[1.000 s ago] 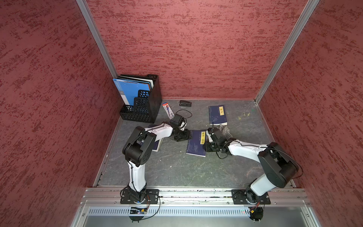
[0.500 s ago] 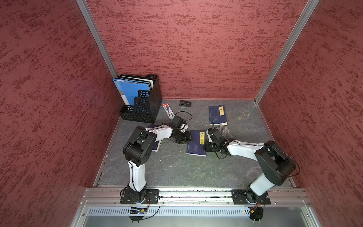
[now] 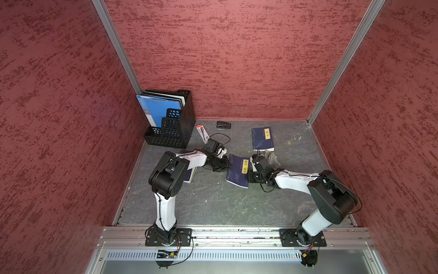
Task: Wipe the cover of the book
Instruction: Pick up the book from the center of the board.
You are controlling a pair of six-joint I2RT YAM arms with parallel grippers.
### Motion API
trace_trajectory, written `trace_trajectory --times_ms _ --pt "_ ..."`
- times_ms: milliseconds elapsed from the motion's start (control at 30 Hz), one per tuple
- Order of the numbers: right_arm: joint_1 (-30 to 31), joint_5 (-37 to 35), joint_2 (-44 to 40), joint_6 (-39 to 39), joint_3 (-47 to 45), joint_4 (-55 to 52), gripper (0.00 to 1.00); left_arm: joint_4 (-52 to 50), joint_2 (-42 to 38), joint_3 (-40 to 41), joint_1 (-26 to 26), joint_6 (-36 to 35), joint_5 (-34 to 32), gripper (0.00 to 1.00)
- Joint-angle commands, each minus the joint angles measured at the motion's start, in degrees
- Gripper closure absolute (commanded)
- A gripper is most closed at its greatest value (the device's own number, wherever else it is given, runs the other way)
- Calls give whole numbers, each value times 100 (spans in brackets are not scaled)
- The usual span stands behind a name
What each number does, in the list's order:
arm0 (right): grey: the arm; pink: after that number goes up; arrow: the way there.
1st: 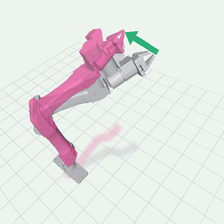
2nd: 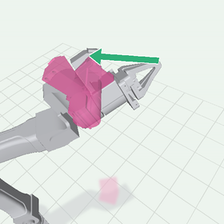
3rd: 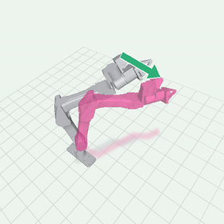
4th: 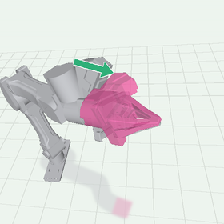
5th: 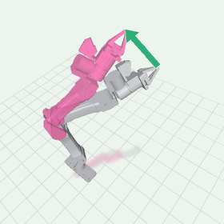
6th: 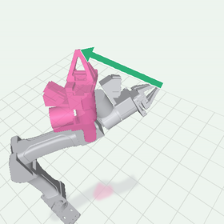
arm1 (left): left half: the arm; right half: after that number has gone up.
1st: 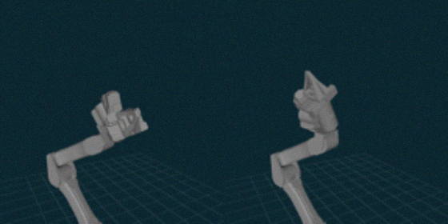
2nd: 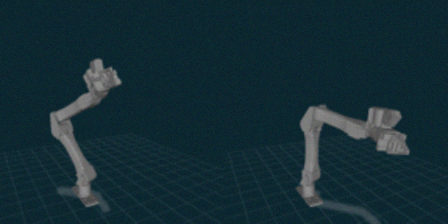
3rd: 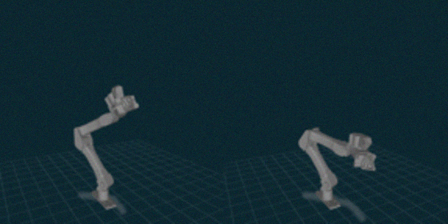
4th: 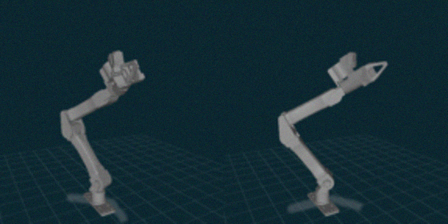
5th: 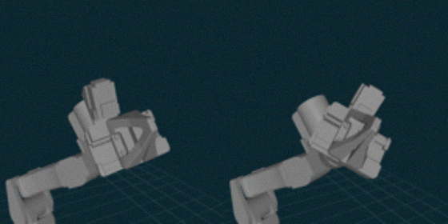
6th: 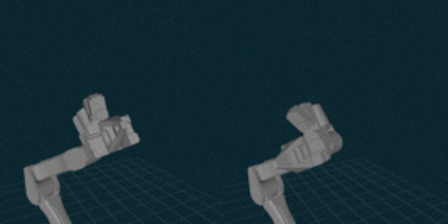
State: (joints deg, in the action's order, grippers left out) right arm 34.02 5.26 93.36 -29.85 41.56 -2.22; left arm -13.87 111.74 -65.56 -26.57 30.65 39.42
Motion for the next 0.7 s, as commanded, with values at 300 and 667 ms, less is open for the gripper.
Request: trace_trajectory --times_ms 300,667 --pt "-35 -668 -656 386 49 -585 45 -1118 -356 -316 126 -829 1 100" --pt "-260 -861 -719 758 320 -475 37 -3288 -1892 -743 991 -1805 -101 100"
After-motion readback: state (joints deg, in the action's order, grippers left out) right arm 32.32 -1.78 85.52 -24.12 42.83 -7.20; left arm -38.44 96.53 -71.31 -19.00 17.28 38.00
